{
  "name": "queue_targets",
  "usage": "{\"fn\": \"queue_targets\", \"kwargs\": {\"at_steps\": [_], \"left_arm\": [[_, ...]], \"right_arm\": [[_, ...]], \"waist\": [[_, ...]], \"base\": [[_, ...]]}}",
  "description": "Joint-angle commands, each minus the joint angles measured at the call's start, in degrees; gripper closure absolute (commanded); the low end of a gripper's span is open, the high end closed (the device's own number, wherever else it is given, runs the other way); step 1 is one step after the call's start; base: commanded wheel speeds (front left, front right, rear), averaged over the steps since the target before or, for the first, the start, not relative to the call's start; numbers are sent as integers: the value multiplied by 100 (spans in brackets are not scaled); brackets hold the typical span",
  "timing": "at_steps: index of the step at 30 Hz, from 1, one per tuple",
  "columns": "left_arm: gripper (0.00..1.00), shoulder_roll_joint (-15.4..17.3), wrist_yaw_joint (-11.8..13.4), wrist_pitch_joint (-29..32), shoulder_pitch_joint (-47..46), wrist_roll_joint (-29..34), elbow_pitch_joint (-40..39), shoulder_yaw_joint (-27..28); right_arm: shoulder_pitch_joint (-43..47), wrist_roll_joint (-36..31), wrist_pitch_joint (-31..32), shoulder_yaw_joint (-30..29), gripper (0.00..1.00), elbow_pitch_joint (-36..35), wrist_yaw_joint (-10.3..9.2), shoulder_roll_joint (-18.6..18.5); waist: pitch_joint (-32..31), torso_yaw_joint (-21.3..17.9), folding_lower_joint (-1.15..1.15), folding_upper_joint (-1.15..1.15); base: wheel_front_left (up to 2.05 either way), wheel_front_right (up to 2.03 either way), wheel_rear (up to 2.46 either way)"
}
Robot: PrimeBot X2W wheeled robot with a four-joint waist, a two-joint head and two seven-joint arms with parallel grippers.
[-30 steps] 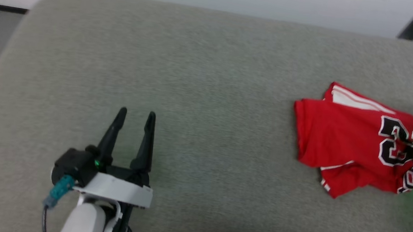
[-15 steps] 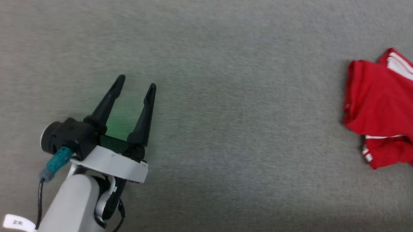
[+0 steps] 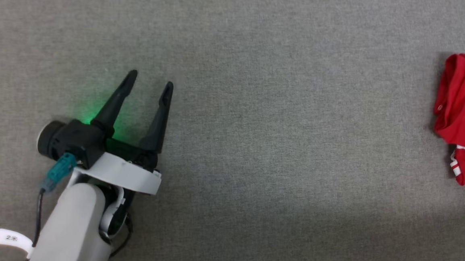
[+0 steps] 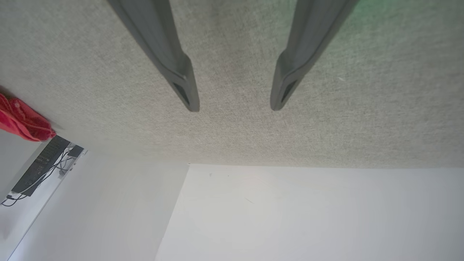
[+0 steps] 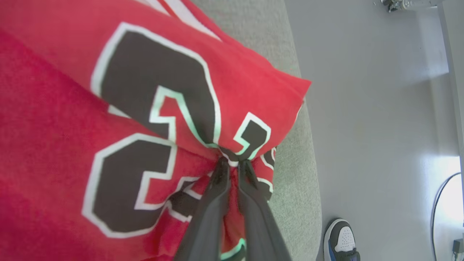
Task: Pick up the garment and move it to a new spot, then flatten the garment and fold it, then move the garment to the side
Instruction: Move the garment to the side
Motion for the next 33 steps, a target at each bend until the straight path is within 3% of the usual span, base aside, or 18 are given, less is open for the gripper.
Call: {"fn": "queue_targets", "kwargs": {"at_steps": [1, 11, 13, 14, 15, 25, 33], "left_arm": [[0, 9, -13, 7, -60, -40, 76, -28], [0, -1, -13, 13, -18, -91, 178, -107], [0, -22, -13, 10, 26, -91, 173, -111], [0, -32, -13, 9, 47, -97, 172, -105], [0, -43, -13, 9, 59, -106, 169, -96], [0, -188, -13, 5, 443, -274, 147, 18], [0, -353, -13, 4, 1023, -381, 88, 188]], "right_arm": [[-79, -18, -49, -18, 100, 96, -12, 67], [-365, -188, -216, 92, 100, 895, -4, 517], [-418, -229, -278, 121, 61, 1021, -4, 522], [-436, -255, -284, 137, 20, 1091, -4, 514], [-451, -293, -276, 165, 0, 1154, -3, 496], [-618, -329, 16, 405, 0, 1176, 1, 157], [-174, -251, -203, 634, 0, 98, 0, -143]], "waist": [[106, -72, 0, 0], [18, 122, 0, 0], [-79, 164, 0, 0], [-141, 184, 0, 0], [-204, 204, 0, 0], [-1161, 267, 0, 0], [-2025, 275, 0, 0]], "base": [[0, 0, 0], [0, 0, 0], [0, 0, 0], [0, 0, 0], [0, 0, 0], [0, 0, 0], [0, 0, 0]]}}
